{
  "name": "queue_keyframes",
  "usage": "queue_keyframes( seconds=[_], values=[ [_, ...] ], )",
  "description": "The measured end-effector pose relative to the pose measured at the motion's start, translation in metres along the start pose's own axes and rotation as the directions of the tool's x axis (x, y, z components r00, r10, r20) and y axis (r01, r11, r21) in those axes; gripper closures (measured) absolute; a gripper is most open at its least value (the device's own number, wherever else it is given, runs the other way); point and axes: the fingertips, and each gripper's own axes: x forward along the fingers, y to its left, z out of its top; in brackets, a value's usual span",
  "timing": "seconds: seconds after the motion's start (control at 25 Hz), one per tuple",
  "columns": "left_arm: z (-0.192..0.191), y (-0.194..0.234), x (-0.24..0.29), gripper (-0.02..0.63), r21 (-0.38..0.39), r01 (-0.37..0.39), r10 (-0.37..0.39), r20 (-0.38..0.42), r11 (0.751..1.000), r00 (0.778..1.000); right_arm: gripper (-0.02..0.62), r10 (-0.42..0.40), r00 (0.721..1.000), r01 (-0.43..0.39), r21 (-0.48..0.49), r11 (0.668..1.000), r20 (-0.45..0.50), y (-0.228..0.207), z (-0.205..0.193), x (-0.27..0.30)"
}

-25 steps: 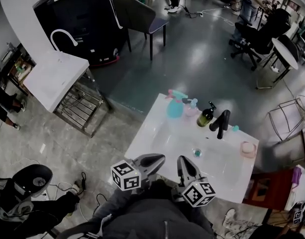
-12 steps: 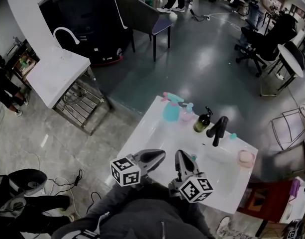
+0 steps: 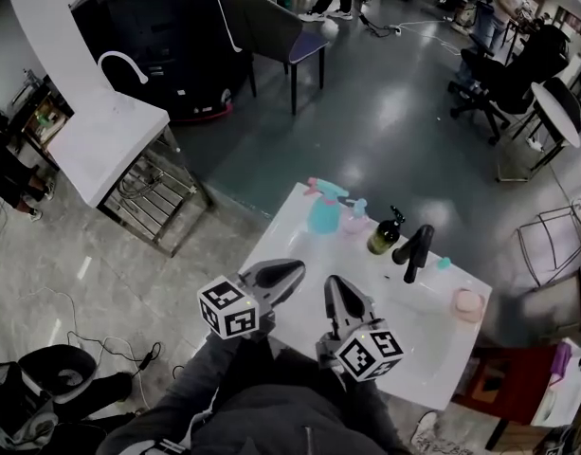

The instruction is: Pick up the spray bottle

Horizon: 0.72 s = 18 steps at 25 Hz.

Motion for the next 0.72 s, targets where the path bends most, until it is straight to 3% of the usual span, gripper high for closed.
queue_keyframes(
  seconds=[0.04,0.16,0.4,0.72],
  values=[
    [0.006,0.005,0.001,0.588,0.013,-0.001,0.001,0.008,1.000,1.000,0.584,0.007,1.000,-0.007,-0.006,1.000,0.004,0.002,0.003,0.005],
    [0.023,0.017,0.005,0.434,0.051,0.019,-0.020,0.021,0.999,1.000,0.584,0.026,0.999,-0.025,-0.026,0.999,0.020,0.006,0.013,0.019],
    [0.051,0.054,0.016,0.276,0.123,0.004,-0.006,0.014,0.992,1.000,0.584,0.021,1.000,-0.021,-0.056,0.998,-0.003,0.009,0.012,0.039],
    [0.075,0.104,0.050,0.247,0.195,0.051,-0.037,-0.074,0.980,0.997,0.584,-0.016,1.000,0.016,-0.033,0.999,-0.006,0.006,0.009,0.065]
  ],
)
